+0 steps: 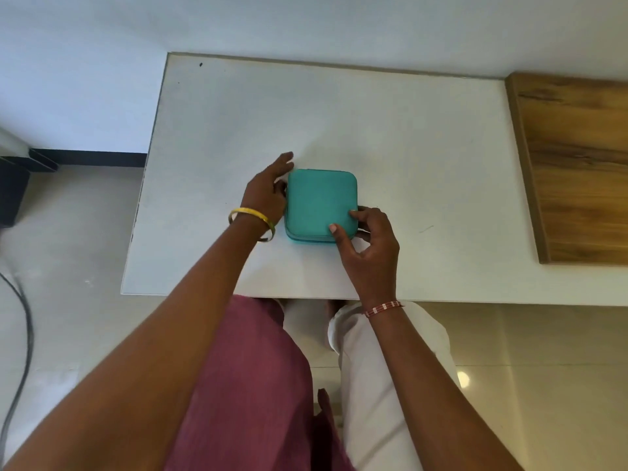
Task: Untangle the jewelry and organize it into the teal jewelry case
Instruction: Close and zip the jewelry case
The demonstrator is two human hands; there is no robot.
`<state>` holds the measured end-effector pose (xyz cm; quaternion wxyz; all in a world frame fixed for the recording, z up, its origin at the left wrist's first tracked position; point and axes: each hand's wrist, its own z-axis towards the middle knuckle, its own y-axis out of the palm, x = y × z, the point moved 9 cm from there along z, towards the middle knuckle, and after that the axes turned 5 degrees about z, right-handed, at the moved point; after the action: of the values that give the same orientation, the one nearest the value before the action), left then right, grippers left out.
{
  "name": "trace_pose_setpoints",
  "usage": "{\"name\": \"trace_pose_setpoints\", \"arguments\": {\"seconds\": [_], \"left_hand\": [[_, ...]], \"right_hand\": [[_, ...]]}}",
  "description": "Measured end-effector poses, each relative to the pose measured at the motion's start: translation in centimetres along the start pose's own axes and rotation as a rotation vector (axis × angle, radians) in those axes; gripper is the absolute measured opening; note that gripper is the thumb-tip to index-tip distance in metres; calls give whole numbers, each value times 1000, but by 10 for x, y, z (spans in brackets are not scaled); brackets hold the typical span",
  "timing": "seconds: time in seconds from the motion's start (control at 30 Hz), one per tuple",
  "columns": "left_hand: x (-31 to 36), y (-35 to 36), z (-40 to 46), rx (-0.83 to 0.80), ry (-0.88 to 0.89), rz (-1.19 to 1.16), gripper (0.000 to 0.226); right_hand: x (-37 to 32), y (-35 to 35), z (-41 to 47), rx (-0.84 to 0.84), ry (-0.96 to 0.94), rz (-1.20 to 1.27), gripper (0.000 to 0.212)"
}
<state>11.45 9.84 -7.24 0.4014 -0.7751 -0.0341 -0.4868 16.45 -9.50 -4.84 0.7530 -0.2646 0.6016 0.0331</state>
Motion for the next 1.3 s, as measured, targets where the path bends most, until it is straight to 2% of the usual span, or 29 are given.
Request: {"name": "trace_pose_setpoints", "arguments": {"seconds": [0.2, 0.33, 0.43, 0.5, 0.63, 0.83, 1.03, 1.3], "left_hand": [[19, 6, 7, -181, -13, 103, 62], [16, 6, 12, -207, -45, 179, 55], [13, 4, 15, -212, -64, 153, 44], [8, -1, 16, -185, -87, 89, 36], [-2, -15, 14, -33, -119, 13, 24], [4, -27, -6, 121, -80, 99, 26], [7, -32, -15, 93, -31, 398, 24], [4, -35, -25, 52, -56, 486, 24]], "right_hand": [[2, 0, 0, 11, 28, 27, 34], [3, 1, -1, 11, 44, 35, 34], [4, 1, 0, 8, 56, 41, 32], [5, 1, -1, 6, 69, 45, 31], [5, 1, -1, 2, 90, 39, 31], [4, 3, -3, -23, 104, -34, 30], [-2, 7, -3, -76, 105, -124, 29], [-5, 8, -2, -108, 135, -147, 28]]}}
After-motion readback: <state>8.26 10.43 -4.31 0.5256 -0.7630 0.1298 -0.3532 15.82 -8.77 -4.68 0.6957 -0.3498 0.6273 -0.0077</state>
